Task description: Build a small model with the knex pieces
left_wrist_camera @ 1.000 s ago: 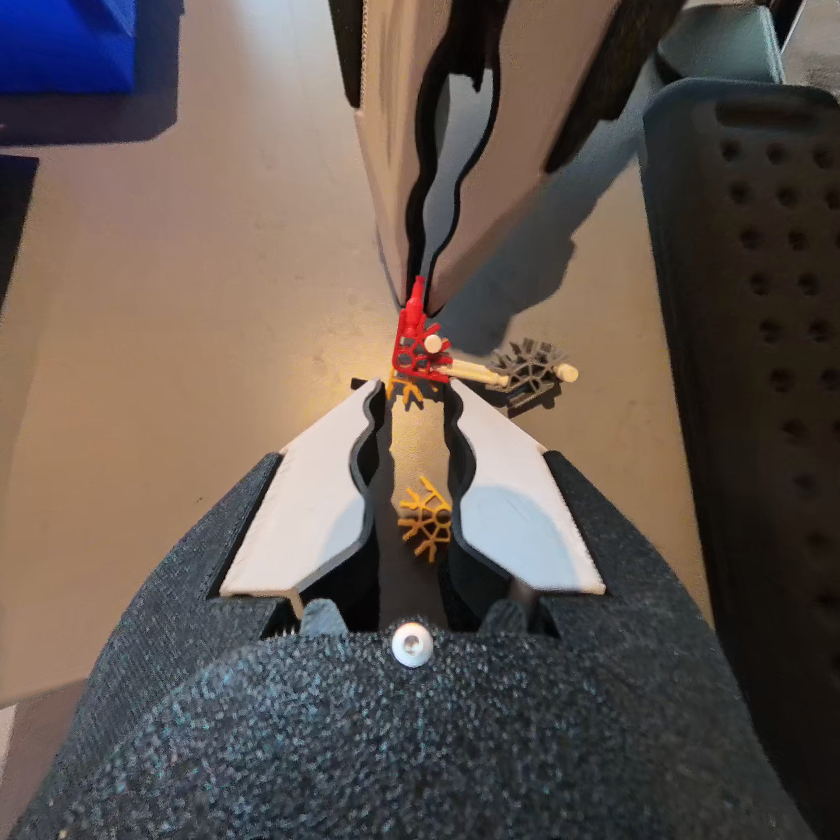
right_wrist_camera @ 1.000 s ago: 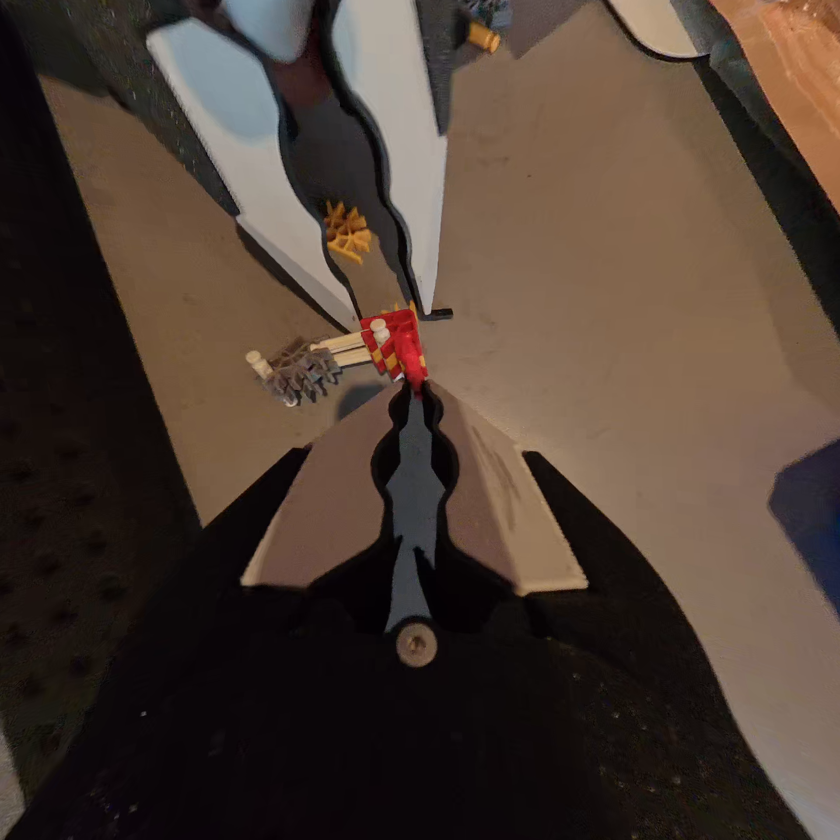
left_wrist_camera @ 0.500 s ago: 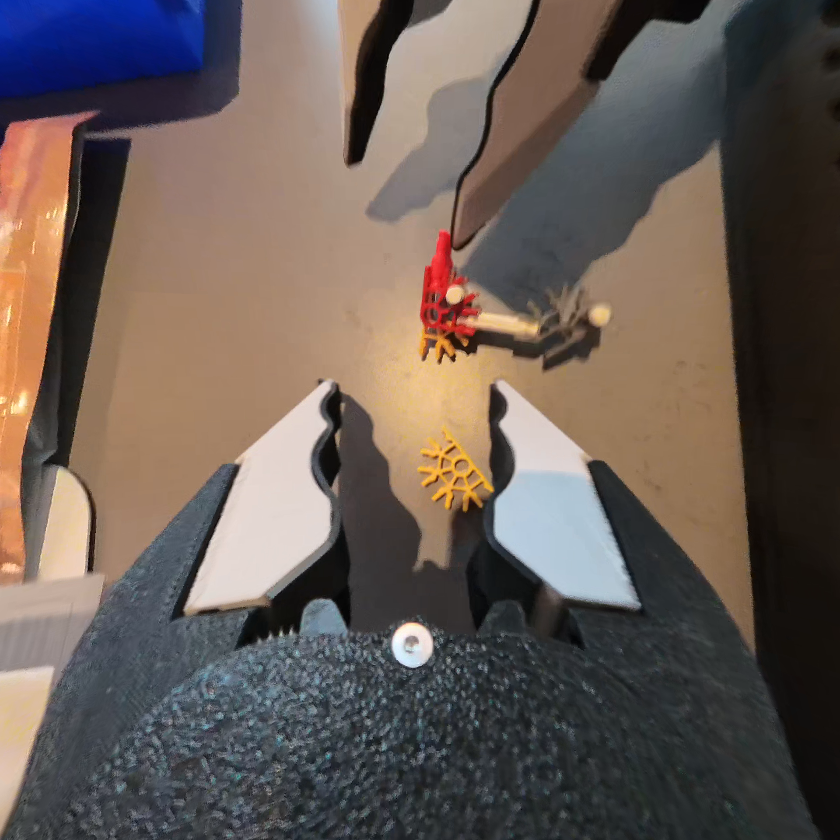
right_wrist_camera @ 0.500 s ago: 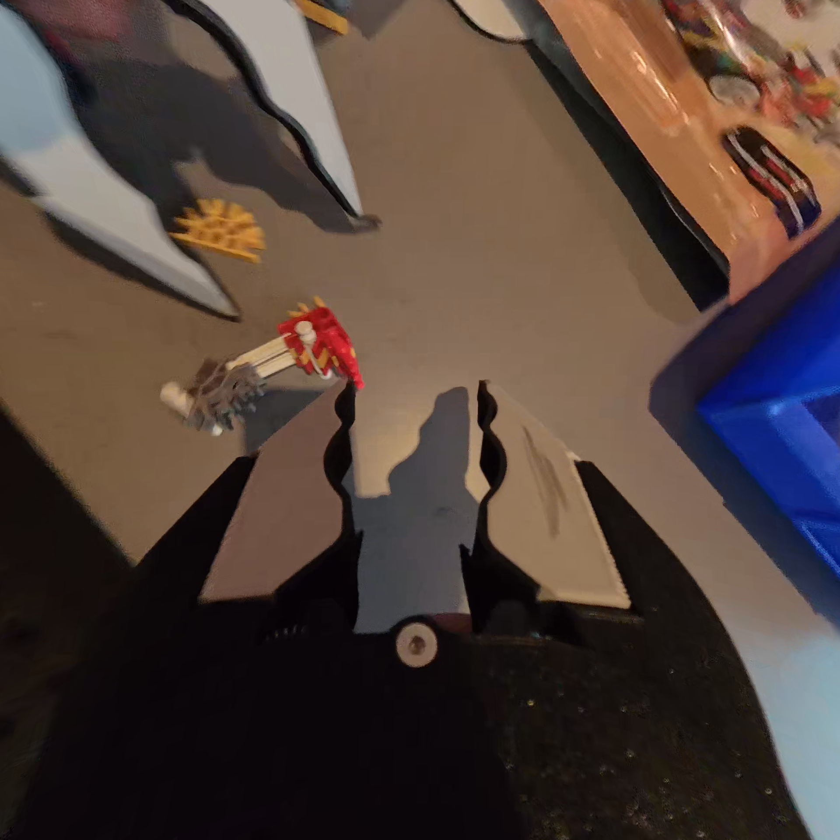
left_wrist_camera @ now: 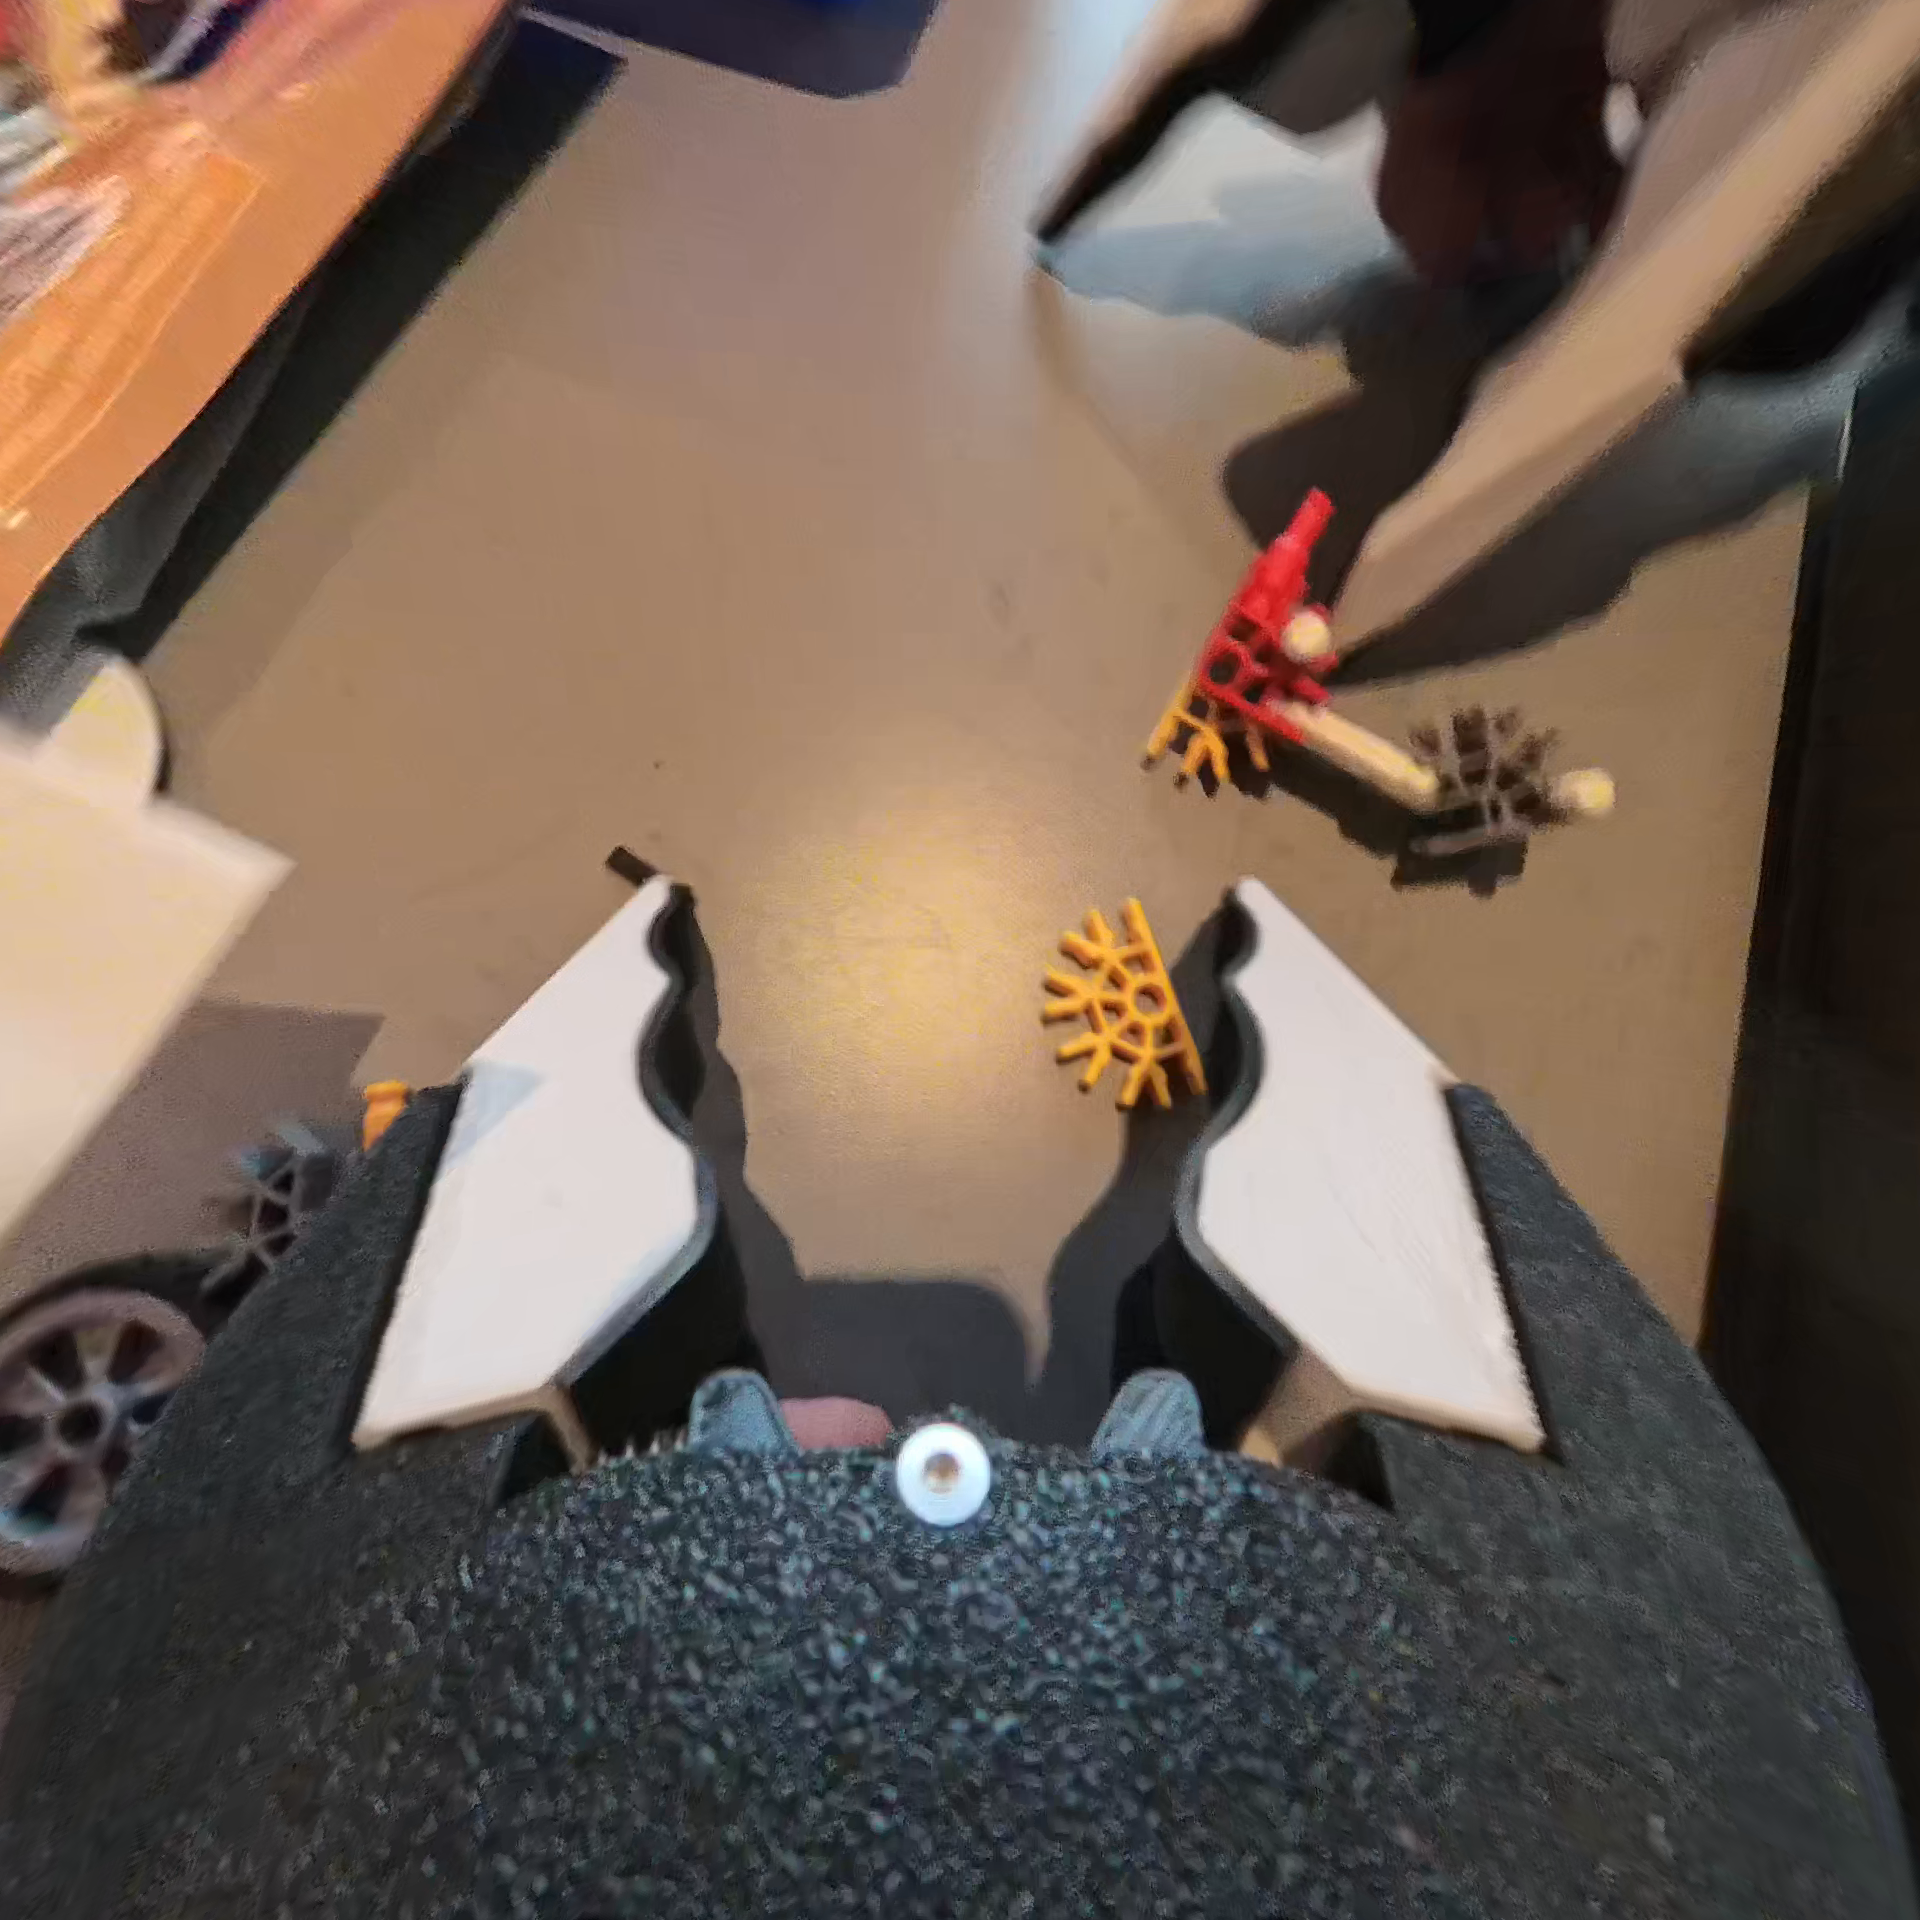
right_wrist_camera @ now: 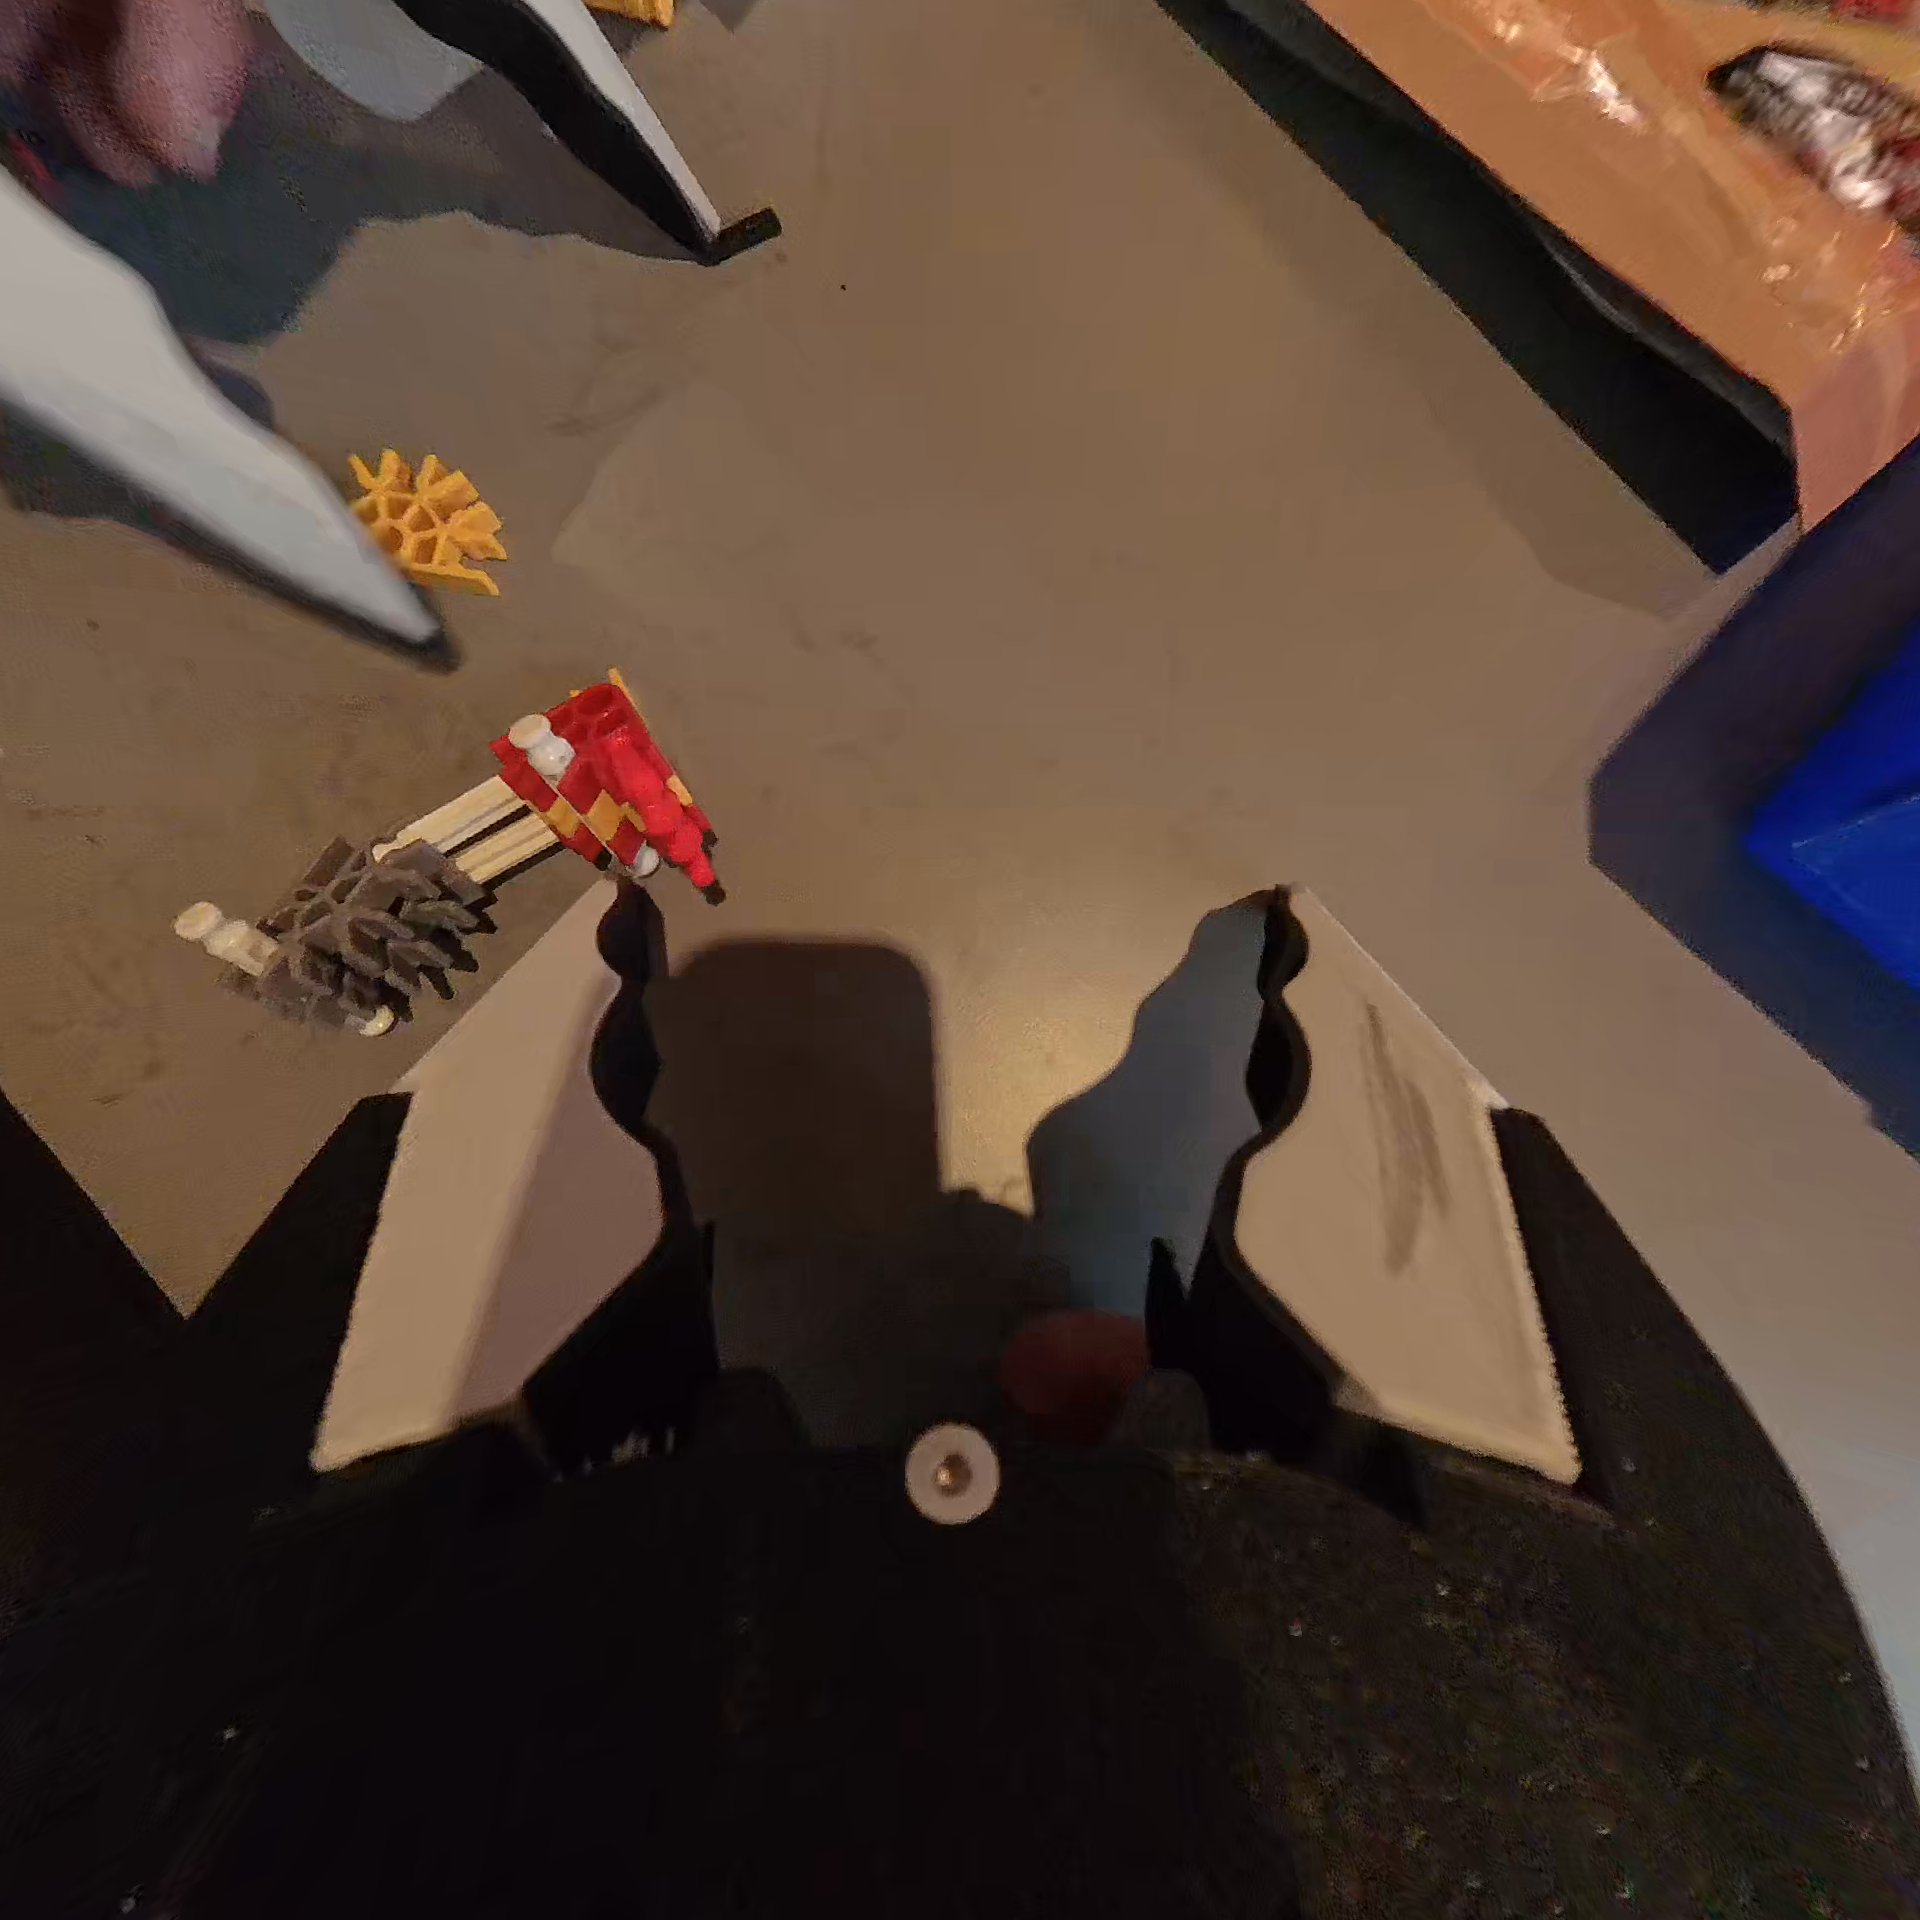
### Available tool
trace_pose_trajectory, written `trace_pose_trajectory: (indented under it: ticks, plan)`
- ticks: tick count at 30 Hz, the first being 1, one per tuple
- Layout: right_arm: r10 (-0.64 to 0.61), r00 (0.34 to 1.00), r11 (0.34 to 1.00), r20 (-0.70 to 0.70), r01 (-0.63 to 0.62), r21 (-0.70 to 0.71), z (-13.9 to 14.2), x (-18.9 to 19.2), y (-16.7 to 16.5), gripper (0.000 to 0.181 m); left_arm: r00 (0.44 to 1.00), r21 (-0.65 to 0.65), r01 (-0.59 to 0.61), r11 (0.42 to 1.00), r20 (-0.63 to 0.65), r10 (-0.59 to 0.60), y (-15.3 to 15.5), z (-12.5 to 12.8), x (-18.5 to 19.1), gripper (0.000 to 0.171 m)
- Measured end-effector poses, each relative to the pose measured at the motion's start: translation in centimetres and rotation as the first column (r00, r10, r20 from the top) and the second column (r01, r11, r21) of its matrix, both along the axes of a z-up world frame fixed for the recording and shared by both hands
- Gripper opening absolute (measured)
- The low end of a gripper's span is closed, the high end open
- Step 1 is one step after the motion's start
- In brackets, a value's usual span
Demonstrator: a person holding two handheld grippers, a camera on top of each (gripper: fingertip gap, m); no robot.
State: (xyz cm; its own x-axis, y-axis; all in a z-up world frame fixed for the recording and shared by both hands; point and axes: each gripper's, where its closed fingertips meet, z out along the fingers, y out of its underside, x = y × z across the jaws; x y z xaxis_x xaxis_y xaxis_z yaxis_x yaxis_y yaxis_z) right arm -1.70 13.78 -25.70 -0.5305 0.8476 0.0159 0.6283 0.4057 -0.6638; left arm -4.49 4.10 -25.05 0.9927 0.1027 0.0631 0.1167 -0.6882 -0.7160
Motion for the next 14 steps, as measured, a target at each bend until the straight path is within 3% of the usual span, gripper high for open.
trace_pose_trajectory:
  ticks: [2, 4, 5, 8, 11, 14]
  plan:
    - [-0.006, 0.999, 1.000, -0.037, 0.006, 0.009, 0.2, -0.3, 0.3, 0.117, 0.993, 0.018, -0.118, 0.993, 0.001, 0.118, -0.6, 0.1, -1.7, 0.076]
    - [-0.036, 0.998, 0.999, -0.044, 0.036, 0.002, 0.1, -0.7, 0.6, 0.118, 0.975, 0.010, -0.182, 0.983, -0.128, 0.182, -1.5, 0.0, -3.6, 0.092]
    - [-0.060, 0.998, 0.998, -0.028, 0.059, -0.017, 0.1, -0.9, 0.8, 0.107, 0.972, 0.006, -0.197, 0.980, -0.127, 0.196, -1.8, 0.0, -3.7, 0.094]
    - [-0.085, 0.996, 0.996, -0.041, 0.084, -0.023, 0.2, -1.1, 1.3, 0.101, 0.962, 0.005, -0.265, 0.964, -0.062, 0.265, -2.0, -0.2, -4.5, 0.081]
    - [-0.186, 0.979, 0.981, -0.080, 0.189, 0.034, 0.3, -1.7, 3.1, 0.136, 0.970, 0.027, -0.243, 0.970, -0.023, 0.243, -2.1, -0.1, -4.5, 0.079]
    - [-0.235, 0.970, 0.971, -0.055, 0.237, 0.037, 0.1, -1.5, 3.7, 0.144, 0.972, 0.016, -0.229, 0.973, -0.046, 0.229, -2.1, -0.2, -4.3, 0.083]
